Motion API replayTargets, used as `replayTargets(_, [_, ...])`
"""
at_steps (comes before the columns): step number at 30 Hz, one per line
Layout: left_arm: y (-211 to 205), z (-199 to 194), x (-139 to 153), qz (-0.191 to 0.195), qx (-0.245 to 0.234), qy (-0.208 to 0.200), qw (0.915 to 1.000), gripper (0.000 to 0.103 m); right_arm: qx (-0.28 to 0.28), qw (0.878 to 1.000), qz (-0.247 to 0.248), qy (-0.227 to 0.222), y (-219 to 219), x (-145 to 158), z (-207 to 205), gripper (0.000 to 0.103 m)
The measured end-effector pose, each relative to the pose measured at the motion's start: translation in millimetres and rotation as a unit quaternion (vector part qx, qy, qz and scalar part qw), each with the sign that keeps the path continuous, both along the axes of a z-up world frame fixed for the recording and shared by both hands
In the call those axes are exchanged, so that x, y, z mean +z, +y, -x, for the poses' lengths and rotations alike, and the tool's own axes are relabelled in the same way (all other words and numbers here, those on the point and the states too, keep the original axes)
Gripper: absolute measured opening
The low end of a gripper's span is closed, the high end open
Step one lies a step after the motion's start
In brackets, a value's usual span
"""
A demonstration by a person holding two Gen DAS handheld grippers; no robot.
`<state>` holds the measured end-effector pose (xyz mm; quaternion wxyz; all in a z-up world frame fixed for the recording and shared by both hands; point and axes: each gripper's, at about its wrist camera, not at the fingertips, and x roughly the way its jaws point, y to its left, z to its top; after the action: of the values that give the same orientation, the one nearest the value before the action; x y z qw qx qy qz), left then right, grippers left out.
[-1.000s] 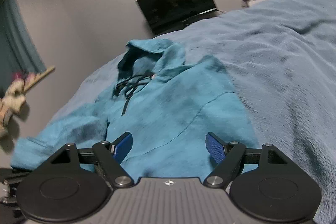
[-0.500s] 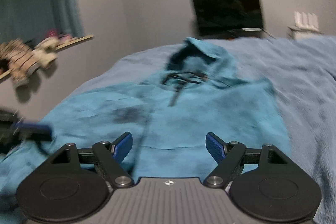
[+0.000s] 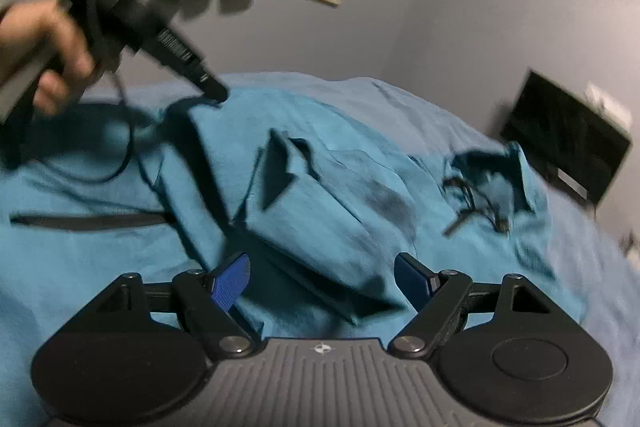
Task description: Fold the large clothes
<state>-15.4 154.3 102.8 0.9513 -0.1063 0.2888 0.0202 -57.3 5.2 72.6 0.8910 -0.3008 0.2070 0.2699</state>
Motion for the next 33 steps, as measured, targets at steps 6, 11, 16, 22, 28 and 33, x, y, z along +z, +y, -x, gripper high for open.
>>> replayTargets(6, [-4, -9, -17, -0.007, -0.008, 0.024, 0.9997, 0.002, 0.011, 0.999, 0.037, 0.000, 25, -9, -26, 0.042])
replayTargets(11, [0, -18, -35, -0.007, 0.009, 0.066, 0.9978, 0.002, -0.053, 0.997, -0.056, 0.005, -2, 16, -45, 0.018])
replayTargets(16, [-3, -17, -38, -0.009, 0.001, 0.073, 0.9973, 0.002, -0.175, 0.968, -0.182, -0.009, -70, 46, -60, 0.014])
replayTargets(22, [-11, -20, -43, -0.010, -0.015, 0.089, 0.9959, 0.002, -0.301, 0.898, -0.314, 0.071, -157, 31, -63, 0.013])
replayTargets(28, [-26, -23, -55, -0.024, -0.038, 0.118, 0.9920, 0.002, -0.379, 0.805, -0.410, 0.202, -217, -29, -55, 0.013])
replayTargets(33, [-31, -23, -57, -0.033, -0.044, 0.125, 0.9906, 0.003, -0.409, 0.788, -0.406, 0.215, -223, -41, -51, 0.024])
